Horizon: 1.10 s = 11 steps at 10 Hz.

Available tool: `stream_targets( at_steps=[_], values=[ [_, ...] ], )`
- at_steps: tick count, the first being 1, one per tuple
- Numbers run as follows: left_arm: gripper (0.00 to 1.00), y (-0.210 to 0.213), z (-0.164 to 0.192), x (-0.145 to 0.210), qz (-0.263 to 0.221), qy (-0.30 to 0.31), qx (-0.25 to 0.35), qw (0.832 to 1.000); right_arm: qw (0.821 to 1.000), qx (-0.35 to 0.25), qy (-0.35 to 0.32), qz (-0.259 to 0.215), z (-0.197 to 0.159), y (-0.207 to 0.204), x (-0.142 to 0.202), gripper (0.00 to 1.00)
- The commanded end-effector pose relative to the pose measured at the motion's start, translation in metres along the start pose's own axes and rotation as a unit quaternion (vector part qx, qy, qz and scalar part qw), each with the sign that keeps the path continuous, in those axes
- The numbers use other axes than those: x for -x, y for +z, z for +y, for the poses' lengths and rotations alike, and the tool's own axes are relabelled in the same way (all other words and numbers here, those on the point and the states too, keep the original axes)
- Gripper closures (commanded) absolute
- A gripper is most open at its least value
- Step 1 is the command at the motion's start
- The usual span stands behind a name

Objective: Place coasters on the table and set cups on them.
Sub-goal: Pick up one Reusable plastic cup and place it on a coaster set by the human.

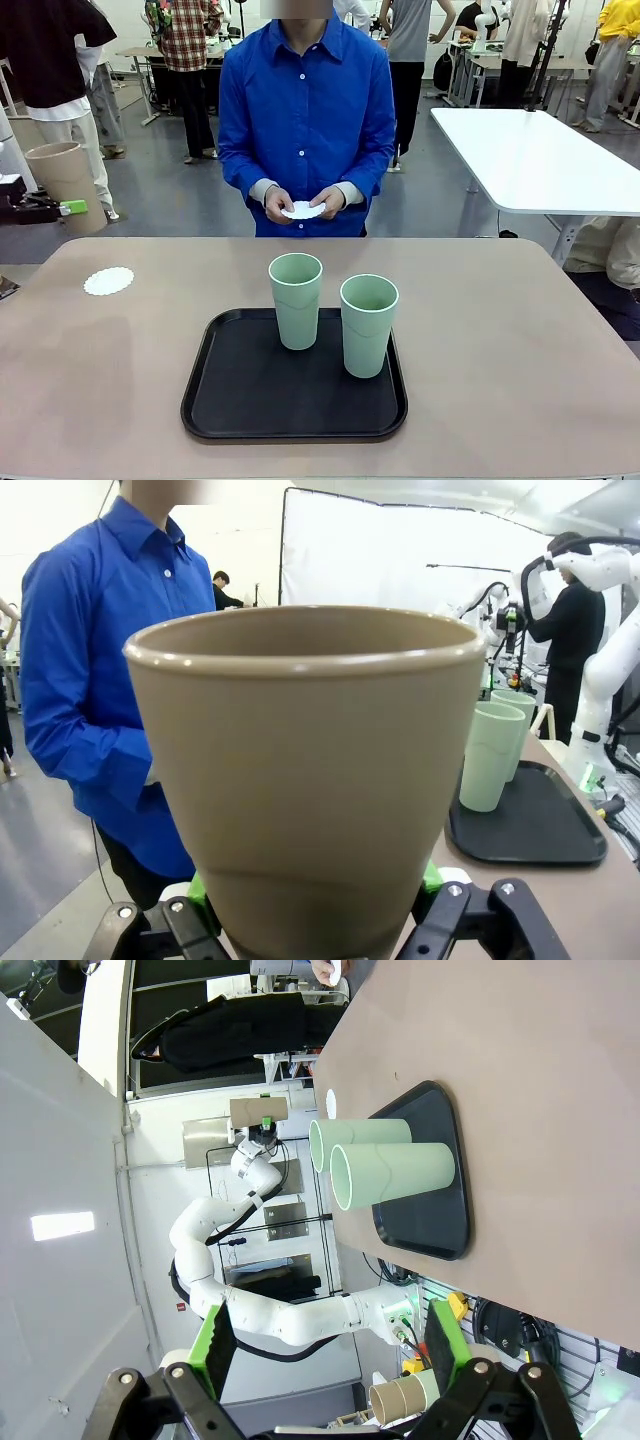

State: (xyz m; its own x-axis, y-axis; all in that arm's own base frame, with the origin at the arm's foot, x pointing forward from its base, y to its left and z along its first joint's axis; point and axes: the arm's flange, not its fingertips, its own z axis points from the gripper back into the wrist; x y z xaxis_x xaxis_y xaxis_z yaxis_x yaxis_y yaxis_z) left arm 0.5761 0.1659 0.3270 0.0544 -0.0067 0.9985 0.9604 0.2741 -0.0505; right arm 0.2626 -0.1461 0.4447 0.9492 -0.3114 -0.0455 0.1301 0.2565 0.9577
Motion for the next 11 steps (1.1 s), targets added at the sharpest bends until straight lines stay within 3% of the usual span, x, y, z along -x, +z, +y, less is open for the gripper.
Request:
stream_targets(
  at_steps=[1,3,6,11],
  values=[
    [0.18,0.001,0.009,0.012,0.021,-0.028,0.012,0.999,1.0,-0.01,0.003,-0.002,0.001,0.0,0.0,0.0],
    [0.18,0.004,0.015,0.033,0.037,-0.04,0.017,0.998,1.0,-0.01,0.003,-0.002,0.001,0.0,0.0,0.0],
    [0.18,0.005,0.021,0.067,0.051,0.001,0.042,0.998,1.0,-0.01,0.003,-0.002,0.001,0.0,0.0,0.0],
    [0.18,-0.001,0.019,0.093,0.039,0.02,0.072,0.996,1.0,-0.01,0.003,-0.002,0.001,0.0,0.0,0.0]
  ],
)
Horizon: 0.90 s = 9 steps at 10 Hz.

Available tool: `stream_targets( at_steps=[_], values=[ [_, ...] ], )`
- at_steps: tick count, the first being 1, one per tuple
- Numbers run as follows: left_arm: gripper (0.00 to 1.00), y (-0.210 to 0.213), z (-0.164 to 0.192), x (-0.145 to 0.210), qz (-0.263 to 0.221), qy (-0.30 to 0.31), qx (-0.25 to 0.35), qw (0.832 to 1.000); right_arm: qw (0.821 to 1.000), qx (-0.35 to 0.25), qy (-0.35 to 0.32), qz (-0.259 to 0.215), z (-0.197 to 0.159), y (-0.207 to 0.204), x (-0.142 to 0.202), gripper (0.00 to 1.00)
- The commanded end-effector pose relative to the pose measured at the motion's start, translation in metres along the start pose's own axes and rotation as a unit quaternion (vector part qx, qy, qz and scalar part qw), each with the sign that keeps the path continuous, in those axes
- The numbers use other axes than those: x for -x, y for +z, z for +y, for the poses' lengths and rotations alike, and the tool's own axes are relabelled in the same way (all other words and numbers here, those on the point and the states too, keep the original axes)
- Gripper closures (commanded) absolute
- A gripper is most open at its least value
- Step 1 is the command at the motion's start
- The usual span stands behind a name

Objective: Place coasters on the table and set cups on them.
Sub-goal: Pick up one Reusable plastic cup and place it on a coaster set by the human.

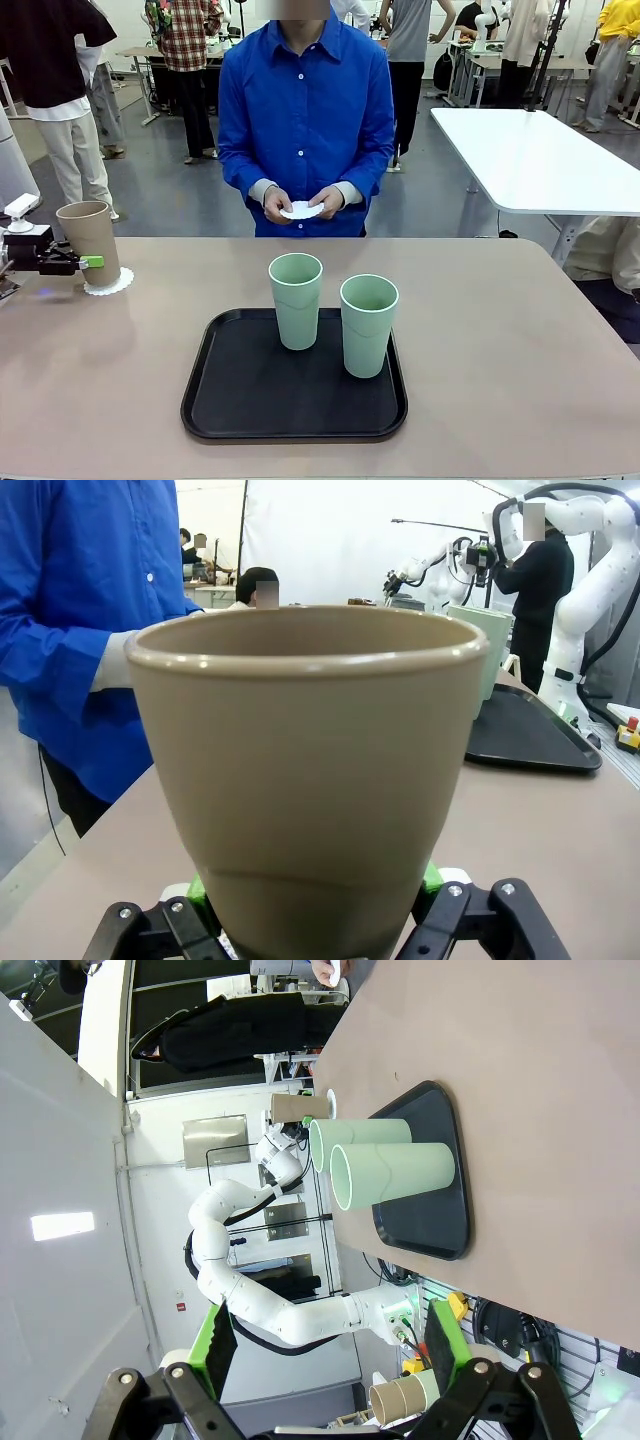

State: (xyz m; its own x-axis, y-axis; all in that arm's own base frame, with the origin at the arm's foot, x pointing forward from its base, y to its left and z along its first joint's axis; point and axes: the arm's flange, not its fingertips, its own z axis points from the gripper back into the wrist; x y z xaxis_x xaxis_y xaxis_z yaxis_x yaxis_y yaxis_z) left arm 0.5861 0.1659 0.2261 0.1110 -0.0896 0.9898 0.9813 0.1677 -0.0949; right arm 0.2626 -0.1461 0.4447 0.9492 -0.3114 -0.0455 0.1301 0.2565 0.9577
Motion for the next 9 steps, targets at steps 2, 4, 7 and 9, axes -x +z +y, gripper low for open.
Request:
stream_targets(
  at_steps=[2,4,7,9],
  values=[
    [0.18,0.005,0.002,-0.015,-0.026,-0.009,0.008,1.0,1.0,-0.01,0.003,-0.002,0.001,0.0,0.0,0.0],
    [0.18,-0.001,0.0,-0.001,-0.005,-0.001,0.003,1.0,1.0,-0.01,0.003,-0.002,0.001,0.0,0.0,0.0],
    [0.18,-0.001,0.0,-0.001,-0.005,-0.001,0.003,1.0,1.0,-0.01,0.003,-0.002,0.001,0.0,0.0,0.0],
    [0.18,0.0,0.0,0.002,-0.009,0.001,0.003,1.0,1.0,-0.01,0.003,-0.002,0.001,0.0,0.0,0.0]
  ],
)
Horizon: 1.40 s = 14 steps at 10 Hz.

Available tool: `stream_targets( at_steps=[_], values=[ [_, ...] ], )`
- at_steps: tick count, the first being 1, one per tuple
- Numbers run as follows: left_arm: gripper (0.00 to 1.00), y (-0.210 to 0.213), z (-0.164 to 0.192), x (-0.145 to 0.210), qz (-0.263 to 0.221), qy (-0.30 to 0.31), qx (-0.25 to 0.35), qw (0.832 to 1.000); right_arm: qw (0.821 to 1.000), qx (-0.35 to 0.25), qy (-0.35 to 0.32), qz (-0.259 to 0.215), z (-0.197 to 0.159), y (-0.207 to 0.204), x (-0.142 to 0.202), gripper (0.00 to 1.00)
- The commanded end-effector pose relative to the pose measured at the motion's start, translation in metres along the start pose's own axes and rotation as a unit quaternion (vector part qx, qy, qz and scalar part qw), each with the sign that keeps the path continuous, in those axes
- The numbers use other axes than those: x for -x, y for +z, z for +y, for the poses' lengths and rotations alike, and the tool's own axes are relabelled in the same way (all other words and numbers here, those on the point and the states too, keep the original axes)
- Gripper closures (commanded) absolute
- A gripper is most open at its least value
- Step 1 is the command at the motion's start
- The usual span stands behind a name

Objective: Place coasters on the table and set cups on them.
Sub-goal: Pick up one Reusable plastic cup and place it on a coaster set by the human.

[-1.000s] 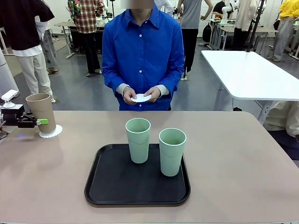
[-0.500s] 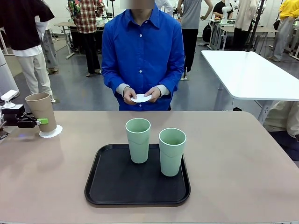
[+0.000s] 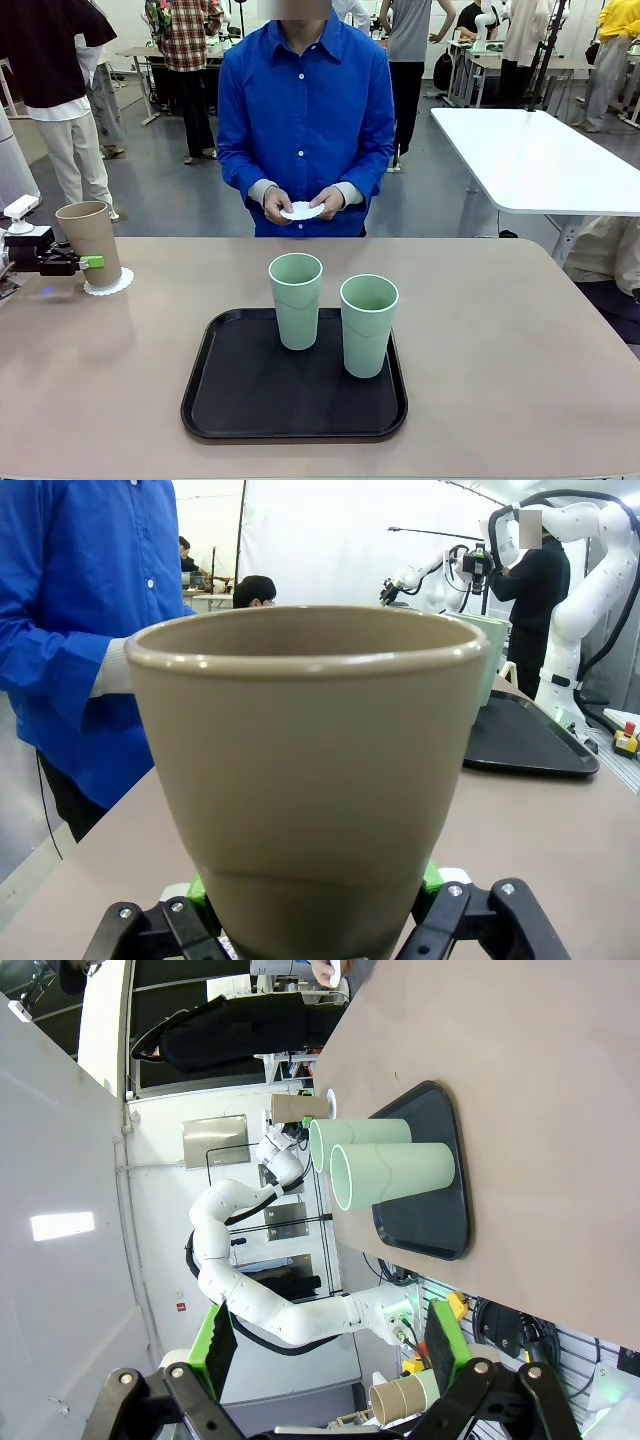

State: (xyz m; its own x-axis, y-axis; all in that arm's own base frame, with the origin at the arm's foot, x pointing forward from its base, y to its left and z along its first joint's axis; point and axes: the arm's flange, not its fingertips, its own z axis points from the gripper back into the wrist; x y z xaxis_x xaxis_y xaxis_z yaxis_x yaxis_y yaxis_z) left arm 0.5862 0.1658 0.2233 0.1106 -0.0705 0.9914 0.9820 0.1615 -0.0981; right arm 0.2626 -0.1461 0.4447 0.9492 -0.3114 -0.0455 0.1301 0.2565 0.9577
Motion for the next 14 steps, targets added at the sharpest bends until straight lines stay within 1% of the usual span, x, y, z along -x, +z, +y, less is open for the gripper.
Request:
stream_targets(
  at_steps=[1,2,7,10,14],
  values=[
    [0.18,0.001,-0.003,-0.001,-0.007,-0.005,0.027,1.0,1.0,-0.01,0.003,-0.002,0.001,0.0,0.0,0.0],
    [0.18,0.001,-0.006,-0.001,-0.008,-0.016,0.041,0.999,1.0,-0.01,0.003,-0.002,0.001,0.0,0.0,0.0],
    [0.18,-0.001,-0.002,0.003,-0.016,-0.041,0.05,0.998,1.0,-0.01,0.003,-0.002,0.001,0.0,0.0,0.0],
    [0.18,-0.01,-0.002,0.006,-0.006,-0.061,0.058,0.996,1.0,-0.01,0.003,-0.002,0.001,0.0,0.0,0.0],
    [0.18,-0.01,-0.001,0.006,0.001,-0.061,0.055,0.997,1.0,-0.01,0.003,-0.002,0.001,0.0,0.0,0.0]
  ],
)
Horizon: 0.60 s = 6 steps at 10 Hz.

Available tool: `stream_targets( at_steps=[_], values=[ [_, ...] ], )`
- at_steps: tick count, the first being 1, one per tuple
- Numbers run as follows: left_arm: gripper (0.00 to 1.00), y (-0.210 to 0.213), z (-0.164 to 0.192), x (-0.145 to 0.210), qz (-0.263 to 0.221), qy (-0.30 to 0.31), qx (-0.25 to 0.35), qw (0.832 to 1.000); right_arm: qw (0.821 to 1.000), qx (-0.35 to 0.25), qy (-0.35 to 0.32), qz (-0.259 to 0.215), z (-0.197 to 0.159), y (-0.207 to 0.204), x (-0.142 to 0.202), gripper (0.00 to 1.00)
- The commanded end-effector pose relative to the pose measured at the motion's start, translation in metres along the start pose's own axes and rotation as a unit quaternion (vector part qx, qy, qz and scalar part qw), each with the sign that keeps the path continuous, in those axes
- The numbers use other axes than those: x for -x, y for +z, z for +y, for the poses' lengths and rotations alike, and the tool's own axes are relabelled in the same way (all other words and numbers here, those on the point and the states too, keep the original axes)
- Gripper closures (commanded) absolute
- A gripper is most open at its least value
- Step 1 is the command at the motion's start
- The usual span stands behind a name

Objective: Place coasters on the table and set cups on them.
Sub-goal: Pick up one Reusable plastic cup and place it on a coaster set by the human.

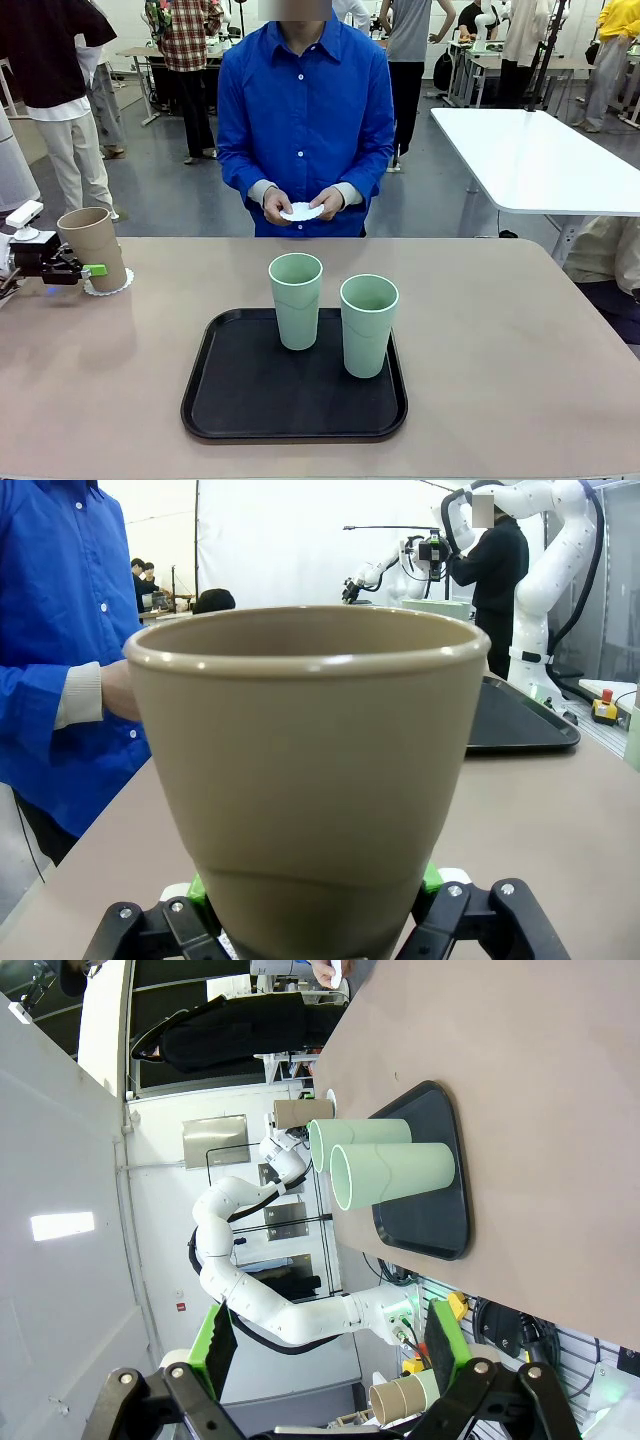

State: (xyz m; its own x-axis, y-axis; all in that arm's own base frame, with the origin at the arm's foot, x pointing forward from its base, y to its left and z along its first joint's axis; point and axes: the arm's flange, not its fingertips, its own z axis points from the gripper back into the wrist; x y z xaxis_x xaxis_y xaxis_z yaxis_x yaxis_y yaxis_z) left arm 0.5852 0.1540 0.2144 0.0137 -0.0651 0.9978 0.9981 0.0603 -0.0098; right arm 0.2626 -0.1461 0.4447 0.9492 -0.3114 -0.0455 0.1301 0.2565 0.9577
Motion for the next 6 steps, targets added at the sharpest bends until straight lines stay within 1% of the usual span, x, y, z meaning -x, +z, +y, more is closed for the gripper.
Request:
stream_targets(
  at_steps=[1,3,6],
  values=[
    [0.18,0.0026,0.0017,-0.0037,0.011,-0.014,0.006,1.0,1.0,-0.01,0.003,-0.002,0.0011,-0.0004,0.0002,0.0],
    [0.18,0.0024,0.0022,-0.0037,0.017,-0.016,0.003,1.0,1.0,-0.01,0.003,-0.002,0.0011,-0.0004,0.0002,0.0],
    [0.18,0.0047,0.0079,0.0011,0.022,-0.003,-0.001,1.0,1.0,-0.01,0.003,-0.002,0.0011,-0.0004,0.0002,0.0]
  ],
)
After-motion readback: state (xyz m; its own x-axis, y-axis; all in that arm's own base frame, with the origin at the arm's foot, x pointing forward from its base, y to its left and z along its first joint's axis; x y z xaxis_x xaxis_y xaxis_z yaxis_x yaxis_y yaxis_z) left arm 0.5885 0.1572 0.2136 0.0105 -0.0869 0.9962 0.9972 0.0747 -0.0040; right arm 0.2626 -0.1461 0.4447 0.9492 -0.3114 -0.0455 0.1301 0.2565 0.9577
